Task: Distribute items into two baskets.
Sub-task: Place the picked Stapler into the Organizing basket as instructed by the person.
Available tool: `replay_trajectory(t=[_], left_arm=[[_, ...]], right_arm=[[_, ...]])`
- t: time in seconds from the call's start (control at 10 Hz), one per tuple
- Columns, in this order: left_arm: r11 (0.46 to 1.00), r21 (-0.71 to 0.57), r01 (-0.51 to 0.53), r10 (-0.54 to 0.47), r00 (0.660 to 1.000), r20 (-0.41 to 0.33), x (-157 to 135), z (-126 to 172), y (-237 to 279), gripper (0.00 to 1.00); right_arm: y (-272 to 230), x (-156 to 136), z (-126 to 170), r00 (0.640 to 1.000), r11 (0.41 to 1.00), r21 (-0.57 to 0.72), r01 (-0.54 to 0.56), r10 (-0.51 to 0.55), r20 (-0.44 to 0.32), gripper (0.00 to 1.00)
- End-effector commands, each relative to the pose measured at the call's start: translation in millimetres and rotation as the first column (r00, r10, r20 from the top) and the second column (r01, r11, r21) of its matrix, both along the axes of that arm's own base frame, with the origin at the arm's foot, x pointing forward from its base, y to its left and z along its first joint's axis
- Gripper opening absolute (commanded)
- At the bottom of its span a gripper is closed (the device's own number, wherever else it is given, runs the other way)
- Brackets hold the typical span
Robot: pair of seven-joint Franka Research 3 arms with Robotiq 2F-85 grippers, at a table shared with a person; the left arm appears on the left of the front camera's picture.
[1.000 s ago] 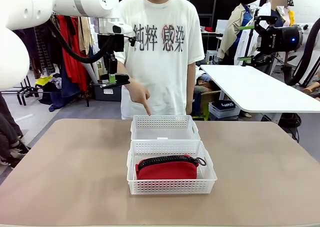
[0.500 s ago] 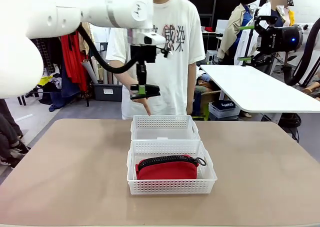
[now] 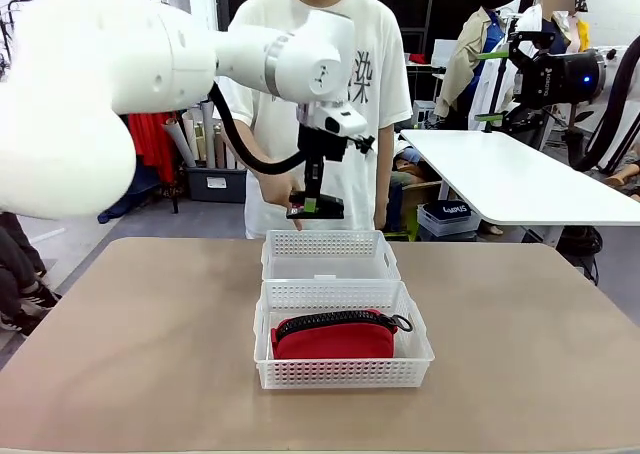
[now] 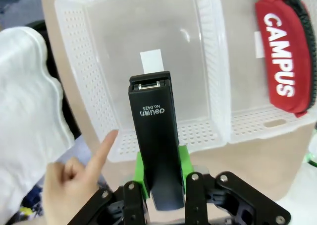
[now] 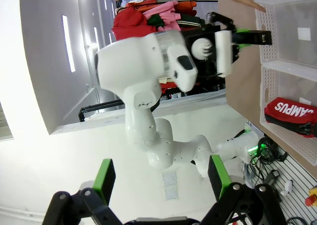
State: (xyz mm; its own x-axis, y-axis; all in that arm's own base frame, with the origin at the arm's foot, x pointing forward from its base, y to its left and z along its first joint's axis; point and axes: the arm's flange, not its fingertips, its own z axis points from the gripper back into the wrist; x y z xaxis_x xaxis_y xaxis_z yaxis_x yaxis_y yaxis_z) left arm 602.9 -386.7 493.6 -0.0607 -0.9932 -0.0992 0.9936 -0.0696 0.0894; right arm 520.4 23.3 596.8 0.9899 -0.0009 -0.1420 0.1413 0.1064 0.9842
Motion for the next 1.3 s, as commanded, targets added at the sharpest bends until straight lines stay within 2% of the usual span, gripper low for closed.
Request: replay_trajectory(t=[0.0, 0.3, 0.6, 1.2], left_arm=[[0.997, 0.041, 0.058, -0.059, 0.998, 0.031, 23, -11, -11, 0.00], [0.995, 0.033, 0.090, -0.089, 0.996, -0.024, 34, -49, -15, 0.00], [0.999, 0.028, 0.026, -0.024, 0.996, -0.087, 29, -77, -29, 0.00], [0.998, 0.042, -0.035, 0.039, 0.994, -0.098, 22, -116, -38, 0.00]], right_arm=[[1, 0, 4, 1.000, 1.000, 0.019, 0.005, -0.005, 0.002, 1.00], [1, 0, 4, 1.000, 1.000, 0.019, 0.005, -0.005, 0.002, 1.00], [1, 0, 4, 1.000, 1.000, 0.019, 0.005, -0.005, 0.002, 1.00], [1, 0, 4, 1.000, 1.000, 0.019, 0.005, -0.005, 0.002, 1.00]])
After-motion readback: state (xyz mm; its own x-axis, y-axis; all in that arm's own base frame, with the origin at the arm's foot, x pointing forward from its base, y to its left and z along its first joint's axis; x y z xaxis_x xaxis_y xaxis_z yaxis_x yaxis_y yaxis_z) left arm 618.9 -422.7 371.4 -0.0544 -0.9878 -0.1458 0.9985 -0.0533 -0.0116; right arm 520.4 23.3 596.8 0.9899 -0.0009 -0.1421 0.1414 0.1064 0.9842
